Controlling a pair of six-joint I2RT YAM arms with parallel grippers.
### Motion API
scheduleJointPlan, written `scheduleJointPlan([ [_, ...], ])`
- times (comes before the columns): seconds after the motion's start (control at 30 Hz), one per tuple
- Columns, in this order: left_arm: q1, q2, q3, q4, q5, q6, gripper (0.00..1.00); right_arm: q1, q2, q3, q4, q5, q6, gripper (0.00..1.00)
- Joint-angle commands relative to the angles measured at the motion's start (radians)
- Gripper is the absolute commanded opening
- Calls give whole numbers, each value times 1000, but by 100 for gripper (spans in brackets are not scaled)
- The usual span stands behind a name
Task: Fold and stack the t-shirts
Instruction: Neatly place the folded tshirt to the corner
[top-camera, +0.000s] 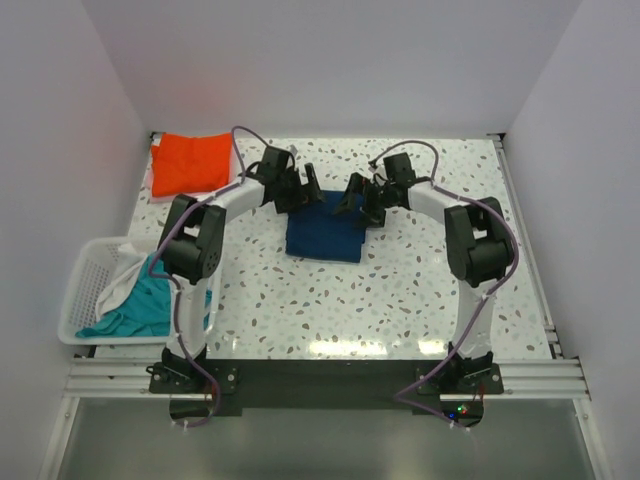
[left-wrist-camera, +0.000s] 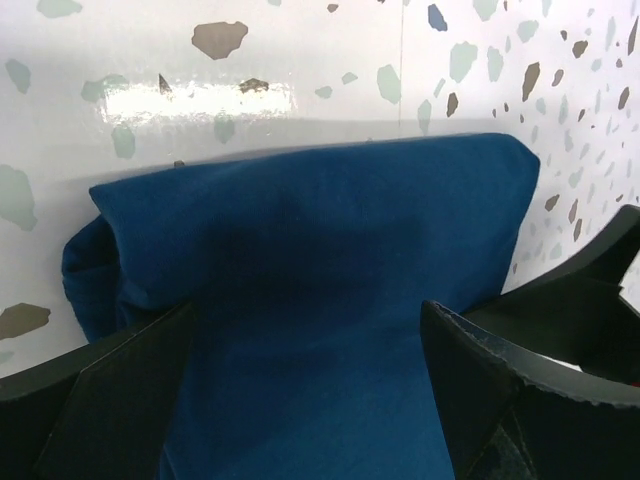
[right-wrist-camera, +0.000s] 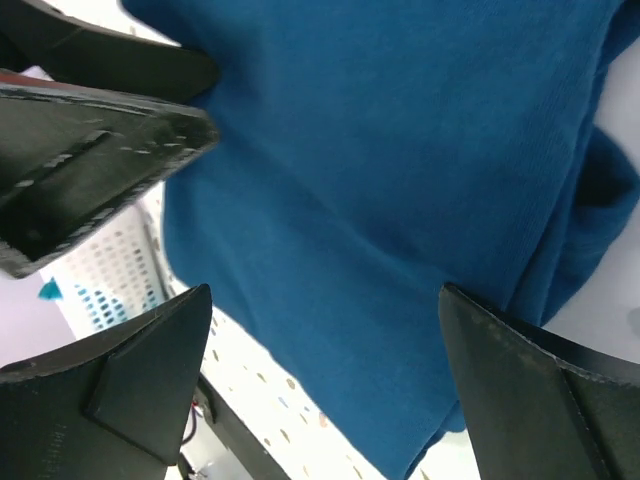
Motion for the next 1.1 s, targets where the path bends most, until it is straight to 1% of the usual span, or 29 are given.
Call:
scheduleJointPlan([
  [0.0, 11, 18, 13, 20, -1, -14, 100, -4, 12, 55, -24, 49, -44, 99],
  [0.13, 11, -8, 21, 11, -27, -14, 100, -3, 12, 111, -77, 71, -70, 99],
  [0.23, 11, -46, 48, -27, -57, -2, 100, -3, -25, 138, -103, 75, -84, 99],
  [0.37, 8, -135, 33, -60, -81, 15, 100, -3, -118, 122, -126, 90, -101, 99],
  [0.4, 8, -155, 19, -69, -95, 17, 100, -4, -175, 106, -126, 98, -101, 99],
  [0.47, 8, -221, -34, -86, -141, 18, 100, -3, -232, 40, -126, 135, -105, 99],
  [0.5, 8, -243, -59, -87, -164, 18, 100, -3, -300, -17, -129, 149, -105, 99],
  [0.53, 8, -278, -103, -87, -172, 27, 100, -4, -333, -46, -130, 181, -107, 99],
  [0.6, 8, -299, -137, -104, -195, 35, 100, -4, -407, -110, -130, 205, -108, 99],
  [0.63, 8, -310, -160, -115, -207, 38, 100, -3, -480, -172, -134, 222, -108, 99],
  [0.73, 6, -315, -194, -135, -236, 40, 100, -4, -595, -275, -166, 290, -114, 99],
  [0.83, 6, -301, -206, -150, -244, 44, 100, -4, -777, -348, -227, 389, -131, 99],
  [0.93, 2, -280, -209, -153, -248, 52, 100, -4, -871, -399, -288, 501, -136, 99],
  [0.97, -1, -274, -209, -150, -248, 55, 100, -6, -922, -408, -314, 523, -140, 99],
  [1.07, -12, -232, -191, -155, -248, 67, 100, -4, -977, -434, -344, 564, -159, 99],
])
